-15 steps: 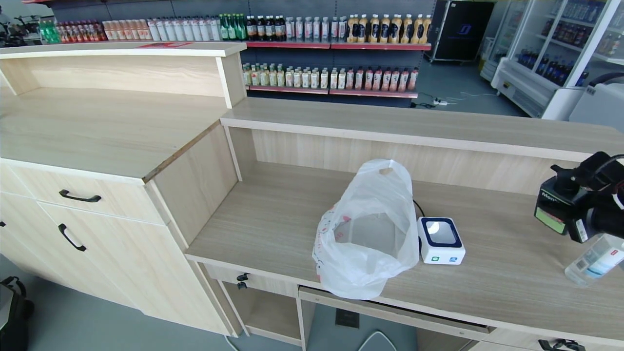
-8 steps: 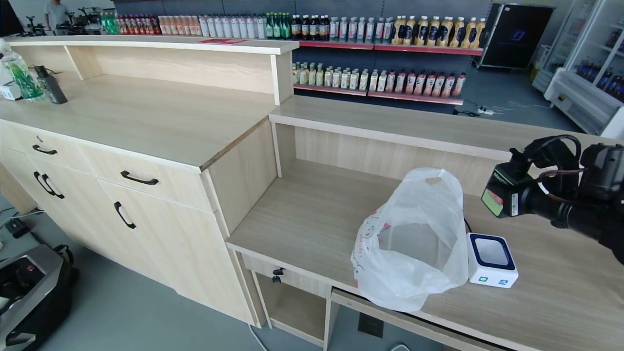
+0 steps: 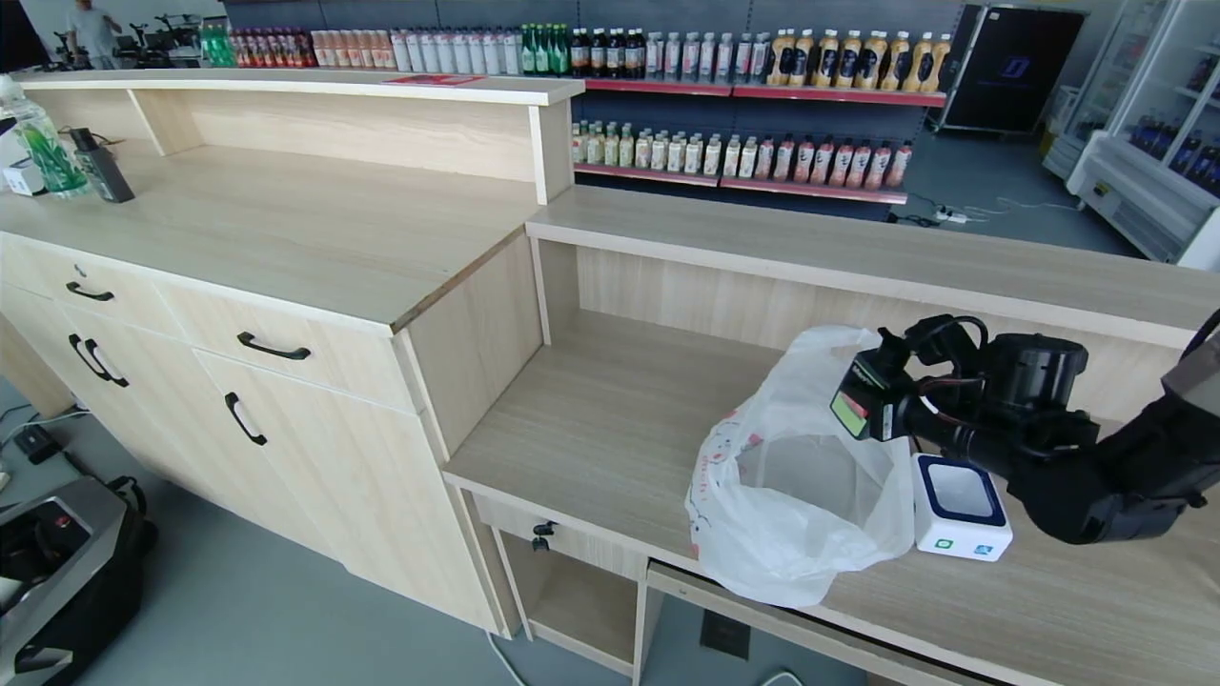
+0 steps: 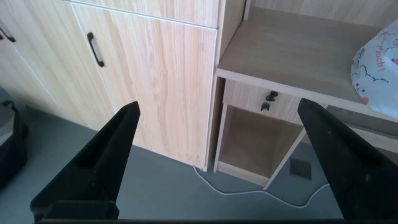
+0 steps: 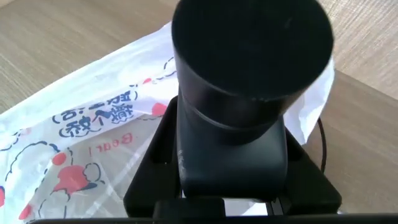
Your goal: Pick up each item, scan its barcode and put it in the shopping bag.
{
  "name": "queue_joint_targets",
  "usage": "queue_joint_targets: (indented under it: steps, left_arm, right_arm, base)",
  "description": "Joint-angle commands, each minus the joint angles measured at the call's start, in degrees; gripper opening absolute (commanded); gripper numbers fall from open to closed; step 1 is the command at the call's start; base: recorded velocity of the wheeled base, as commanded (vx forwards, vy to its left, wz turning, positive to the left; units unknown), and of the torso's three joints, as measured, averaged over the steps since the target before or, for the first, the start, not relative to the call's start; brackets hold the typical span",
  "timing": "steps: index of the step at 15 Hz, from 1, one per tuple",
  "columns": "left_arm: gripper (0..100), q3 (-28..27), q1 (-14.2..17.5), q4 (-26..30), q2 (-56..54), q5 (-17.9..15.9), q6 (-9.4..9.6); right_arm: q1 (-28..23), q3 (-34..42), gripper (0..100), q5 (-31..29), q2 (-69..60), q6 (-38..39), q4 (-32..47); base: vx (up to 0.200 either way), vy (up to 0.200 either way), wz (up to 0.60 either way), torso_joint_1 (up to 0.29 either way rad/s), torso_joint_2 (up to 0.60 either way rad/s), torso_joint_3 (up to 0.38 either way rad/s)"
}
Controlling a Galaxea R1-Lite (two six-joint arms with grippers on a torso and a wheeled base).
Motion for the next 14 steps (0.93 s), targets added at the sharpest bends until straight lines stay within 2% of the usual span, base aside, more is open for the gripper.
queue_joint_targets:
  steps: [1,5,14]
  left_arm:
    - [100,0.0,0.0,0.02,-0.01,-0.02,-0.02]
    - [100,0.0,0.0,0.02,-0.01,-0.02,-0.02]
    - [100,0.0,0.0,0.02,-0.01,-0.02,-0.02]
  right_arm:
    - [0.71,-4.39,0,1.16,7.82,0.17,-2.55]
    - [2.29,-9.05,0,3.53,12.56,-0.36,-2.28]
    - [2.65,-10.54,0,5.2,18.36,-2.82,-3.34]
  base:
    - [0.0,0.0,0.0,0.0,0.0,0.0]
    - [0.0,0.0,0.0,0.0,0.0,0.0]
    - [0.0,0.0,0.0,0.0,0.0,0.0]
